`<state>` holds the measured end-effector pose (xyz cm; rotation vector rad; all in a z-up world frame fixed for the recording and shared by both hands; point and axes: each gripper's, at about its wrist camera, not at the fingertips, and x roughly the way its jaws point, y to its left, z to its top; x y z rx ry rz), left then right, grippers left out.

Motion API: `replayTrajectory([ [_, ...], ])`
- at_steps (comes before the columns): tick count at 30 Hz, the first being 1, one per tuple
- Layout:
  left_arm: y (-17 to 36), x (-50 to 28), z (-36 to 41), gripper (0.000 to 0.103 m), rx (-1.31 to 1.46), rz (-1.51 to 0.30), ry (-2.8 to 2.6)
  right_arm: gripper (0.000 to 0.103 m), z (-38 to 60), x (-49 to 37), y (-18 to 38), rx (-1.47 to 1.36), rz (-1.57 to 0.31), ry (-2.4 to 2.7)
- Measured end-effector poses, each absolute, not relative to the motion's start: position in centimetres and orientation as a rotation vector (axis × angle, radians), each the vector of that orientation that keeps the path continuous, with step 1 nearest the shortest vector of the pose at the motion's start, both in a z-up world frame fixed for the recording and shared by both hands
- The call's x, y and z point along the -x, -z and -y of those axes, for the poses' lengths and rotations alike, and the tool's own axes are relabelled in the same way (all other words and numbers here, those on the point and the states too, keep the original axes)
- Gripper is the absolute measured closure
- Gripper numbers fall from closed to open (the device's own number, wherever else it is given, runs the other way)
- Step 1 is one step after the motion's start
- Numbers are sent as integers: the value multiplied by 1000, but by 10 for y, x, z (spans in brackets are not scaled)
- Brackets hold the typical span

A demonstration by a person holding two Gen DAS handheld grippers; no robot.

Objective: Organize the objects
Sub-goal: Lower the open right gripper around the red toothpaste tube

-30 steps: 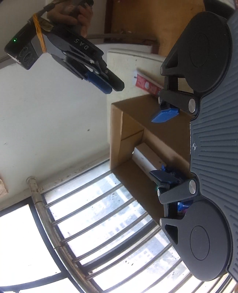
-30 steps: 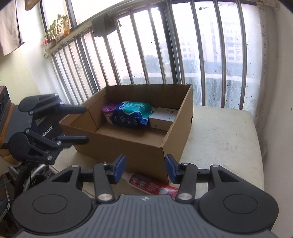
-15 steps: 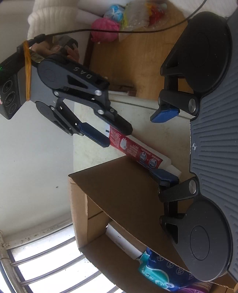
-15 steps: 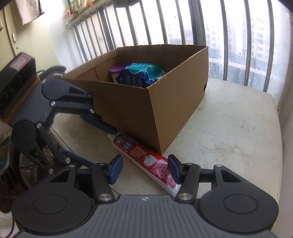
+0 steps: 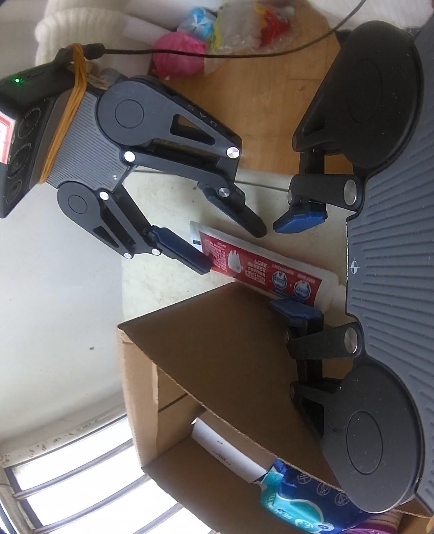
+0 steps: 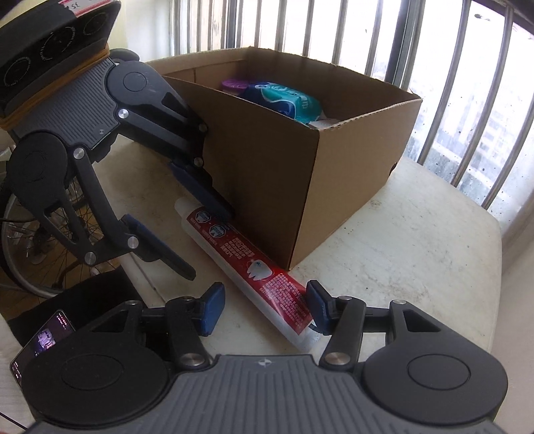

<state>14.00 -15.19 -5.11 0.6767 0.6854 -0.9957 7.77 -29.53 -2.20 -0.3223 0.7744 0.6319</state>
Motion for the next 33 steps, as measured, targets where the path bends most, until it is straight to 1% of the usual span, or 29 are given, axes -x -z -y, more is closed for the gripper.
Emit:
replayTrajectory([
  [1, 53, -144, 149, 68, -638, -720, 1000, 45, 294, -76, 22, 302, -774, -654],
  [2, 53, -149, 143, 72, -571, -764, 1007, 45, 292, -75, 22, 295, -771, -668],
  [3, 54, -151, 138, 73, -535, -782, 1004, 45, 288, -72, 22, 310, -767, -664],
  [6, 54, -145, 126, 73, -552, -750, 1012, 45, 278, -66, 23, 335, -762, -660],
  [16, 49, -152, 81, 72, -491, -788, 1026, 45, 247, -65, 24, 308, -758, -657],
  [19, 48, -150, 64, 70, -543, -728, 1033, 42, 241, -69, 23, 254, -774, -669],
  [21, 51, -143, 58, 70, -597, -671, 1045, 41, 237, -71, 22, 247, -778, -682],
  [23, 52, -140, 52, 70, -623, -663, 1041, 41, 229, -71, 24, 255, -774, -696],
  [24, 51, -141, 49, 69, -627, -672, 1035, 39, 227, -70, 24, 266, -771, -705],
  [26, 50, -140, 43, 66, -660, -662, 1006, 27, 215, -68, 28, 333, -762, -748],
  [27, 50, -139, 43, 65, -693, -643, 994, 17, 209, -66, 31, 377, -756, -770],
  [28, 51, -139, 43, 65, -722, -629, 998, 11, 204, -63, 33, 423, -747, -778],
  [30, 51, -143, 42, 65, -714, -643, 1000, 10, 192, -64, 35, 499, -734, -766],
  [32, 50, -150, 41, 64, -691, -675, 998, 10, 194, -64, 33, 498, -739, -770],
  [33, 50, -152, 41, 62, -693, -684, 999, 10, 196, -66, 31, 474, -744, -775],
])
